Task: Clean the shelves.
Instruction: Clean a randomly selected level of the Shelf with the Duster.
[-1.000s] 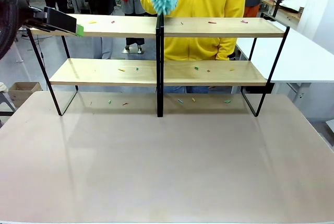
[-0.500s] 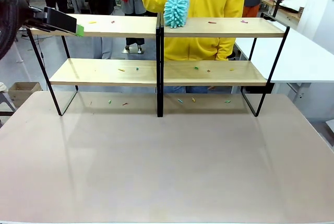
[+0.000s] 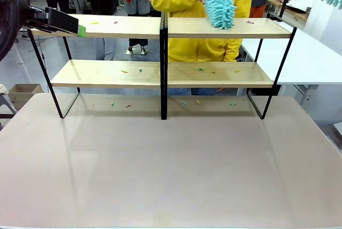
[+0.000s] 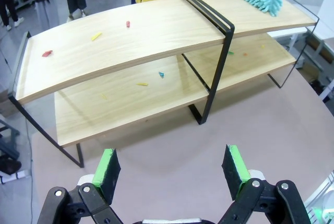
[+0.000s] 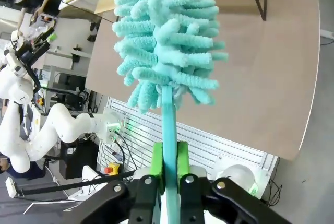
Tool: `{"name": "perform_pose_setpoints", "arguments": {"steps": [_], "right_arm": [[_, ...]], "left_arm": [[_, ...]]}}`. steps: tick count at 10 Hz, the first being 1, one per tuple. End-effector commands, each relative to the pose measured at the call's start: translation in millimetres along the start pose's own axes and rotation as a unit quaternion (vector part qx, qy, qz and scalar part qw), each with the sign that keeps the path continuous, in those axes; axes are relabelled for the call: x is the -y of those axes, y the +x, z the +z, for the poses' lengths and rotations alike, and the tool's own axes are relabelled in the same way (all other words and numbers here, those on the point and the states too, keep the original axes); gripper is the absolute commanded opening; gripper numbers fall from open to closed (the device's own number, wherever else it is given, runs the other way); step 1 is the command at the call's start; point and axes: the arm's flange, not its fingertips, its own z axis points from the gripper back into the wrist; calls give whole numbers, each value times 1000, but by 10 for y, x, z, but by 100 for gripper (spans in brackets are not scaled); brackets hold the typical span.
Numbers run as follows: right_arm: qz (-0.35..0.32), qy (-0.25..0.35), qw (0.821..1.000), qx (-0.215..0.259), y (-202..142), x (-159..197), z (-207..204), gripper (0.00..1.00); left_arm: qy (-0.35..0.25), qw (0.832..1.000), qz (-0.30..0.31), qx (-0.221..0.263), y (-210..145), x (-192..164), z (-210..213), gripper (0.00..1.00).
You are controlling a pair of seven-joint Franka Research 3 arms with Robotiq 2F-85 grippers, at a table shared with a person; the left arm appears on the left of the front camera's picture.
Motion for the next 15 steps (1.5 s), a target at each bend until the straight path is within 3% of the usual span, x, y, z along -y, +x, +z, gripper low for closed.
{"name": "perform_pose_setpoints", "arguments": {"steps": [1, 2, 3, 4, 6, 7, 8, 9, 10, 13, 15], "right_arm": [[31, -4, 999, -3, 107, -281, -90, 12], [113, -3, 991, -65, 126, -525, -176, 12], [200, -45, 957, -205, 63, -737, -308, 12], [251, -76, 919, -294, -17, -888, -436, 12], [297, -93, 882, -354, -43, -1019, -601, 12], [277, -110, 896, -330, -26, -1031, -596, 12], [208, -51, 928, -306, -177, -1116, -712, 12], [208, -51, 928, -306, -177, -1116, -712, 12], [240, -77, 905, -344, -137, -1137, -831, 12], [236, -87, 900, -356, -36, -1145, -1037, 12], [208, -122, 906, -347, 113, -1273, -1378, 12]], "left_arm": [[2, 1000, 1, 2, 3, -6, 3, 100], [2, 1000, 1, 2, 3, -6, 3, 100], [2, 1000, 1, 2, 3, -6, 3, 100], [2, 1000, 1, 2, 3, -6, 3, 100], [2, 1000, 1, 2, 3, -6, 3, 100], [2, 1000, 1, 2, 3, -6, 3, 100], [2, 1000, 1, 2, 3, -6, 3, 100], [2, 1000, 1, 2, 3, -6, 3, 100], [2, 1000, 1, 2, 3, -6, 3, 100], [2, 1000, 1, 2, 3, -6, 3, 100], [2, 1000, 1, 2, 3, -6, 3, 100]]}}
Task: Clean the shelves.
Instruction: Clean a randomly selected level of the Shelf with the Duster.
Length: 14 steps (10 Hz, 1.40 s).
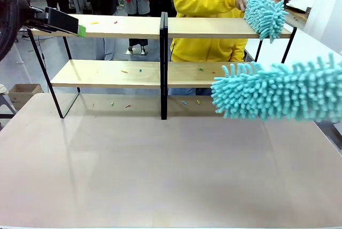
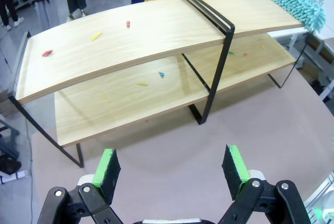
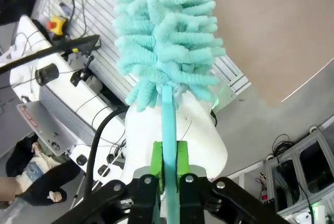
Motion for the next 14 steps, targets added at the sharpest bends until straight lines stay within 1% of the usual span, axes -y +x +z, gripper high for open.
{"name": "perform_pose_setpoints", "arguments": {"steps": [1, 2, 4, 5, 6, 7, 8, 9, 10, 11, 12, 13, 14], "right_arm": [[-54, -44, 998, 5, 460, -87, -151, 12], [-66, -62, 996, 8, 726, -120, -300, 12], [-85, -65, 994, 31, 1173, -134, -677, 12], [-87, -61, 993, 56, 1324, -160, -837, 12], [-103, -57, 986, 118, 1418, -206, -911, 12], [-100, -70, 990, 77, 1399, -207, -860, 12], [-87, -64, 992, 57, 1413, -131, -832, 12], [-93, -65, 991, 71, 1469, -142, -883, 12], [-119, -59, 984, 115, 1632, -69, -929, 12], [-132, -51, 977, 159, 1784, -13, -1007, 12], [-149, -46, 969, 191, 1889, 39, -1054, 12], [-166, -47, 963, 209, 1998, 118, -1085, 12], [-180, -44, 960, 211, 2137, 199, -1139, 12]], "left_arm": [[2, 1000, 0, 2, 4, -4, 4, 100], [2, 1000, 0, 2, 4, -4, 4, 100], [2, 1000, 0, 2, 4, -4, 4, 100], [2, 1000, 0, 2, 4, -4, 4, 100], [2, 1000, 0, 2, 4, -4, 4, 100], [2, 1000, 0, 2, 4, -4, 4, 100], [2, 1000, 0, 2, 4, -4, 4, 100], [2, 1000, 0, 2, 4, -4, 4, 100], [2, 1000, 0, 2, 4, -4, 4, 100], [2, 1000, 0, 2, 4, -4, 4, 100], [2, 1000, 0, 2, 4, -4, 4, 100], [2, 1000, 0, 2, 4, -4, 4, 100], [2, 1000, 0, 2, 4, -4, 4, 100]]}}
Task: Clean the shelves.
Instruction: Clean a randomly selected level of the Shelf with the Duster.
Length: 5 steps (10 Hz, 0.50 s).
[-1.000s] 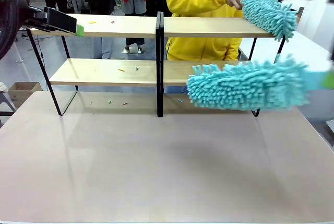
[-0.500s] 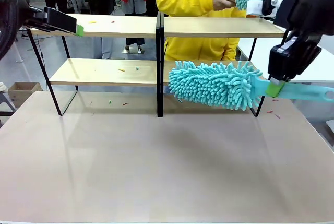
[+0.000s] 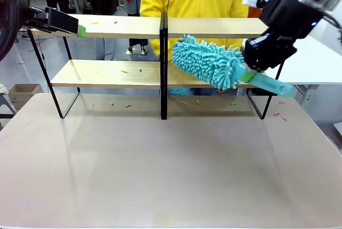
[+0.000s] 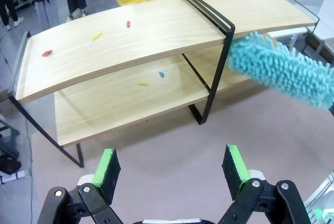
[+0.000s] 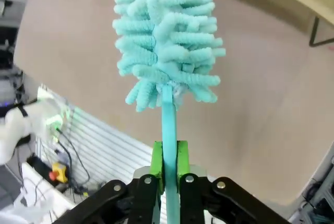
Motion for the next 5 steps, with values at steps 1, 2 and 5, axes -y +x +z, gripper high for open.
{"name": "perform_pose_setpoints", "arguments": {"steps": [1, 2, 5], "right_arm": [[-31, 4, 999, 11, 222, -24, -306, 12], [-28, 4, 1000, 6, 327, 8, -422, 12], [-54, 7, 998, 8, 541, 194, -794, 12]], "left_arm": [[2, 1000, 0, 2, 4, -3, 4, 100], [2, 1000, 0, 2, 4, -3, 4, 100], [2, 1000, 0, 2, 4, -3, 4, 100]]}}
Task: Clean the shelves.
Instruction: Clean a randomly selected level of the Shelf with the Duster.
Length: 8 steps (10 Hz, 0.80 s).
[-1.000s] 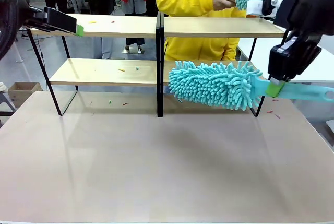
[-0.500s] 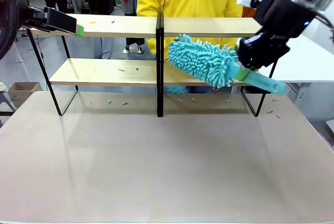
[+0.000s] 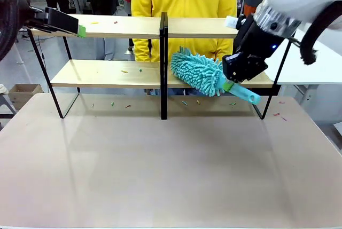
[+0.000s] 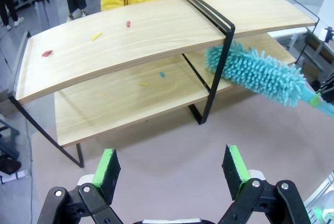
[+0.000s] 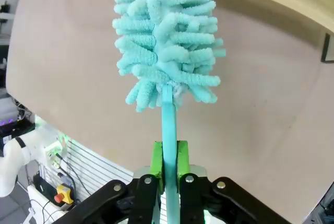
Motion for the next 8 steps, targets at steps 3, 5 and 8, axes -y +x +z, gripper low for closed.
{"name": "perform_pose_setpoints", "arguments": {"steps": [3, 5, 8], "right_arm": [[-52, 15, 998, 24, 84, 166, -180, 12], [-103, -30, 994, 16, 25, 321, -223, 12], [-212, -136, 966, 59, -142, 538, -66, 12]], "left_arm": [[2, 1000, 0, 2, 4, -3, 4, 100], [2, 1000, 0, 2, 4, -3, 4, 100], [2, 1000, 0, 2, 4, -3, 4, 100]]}}
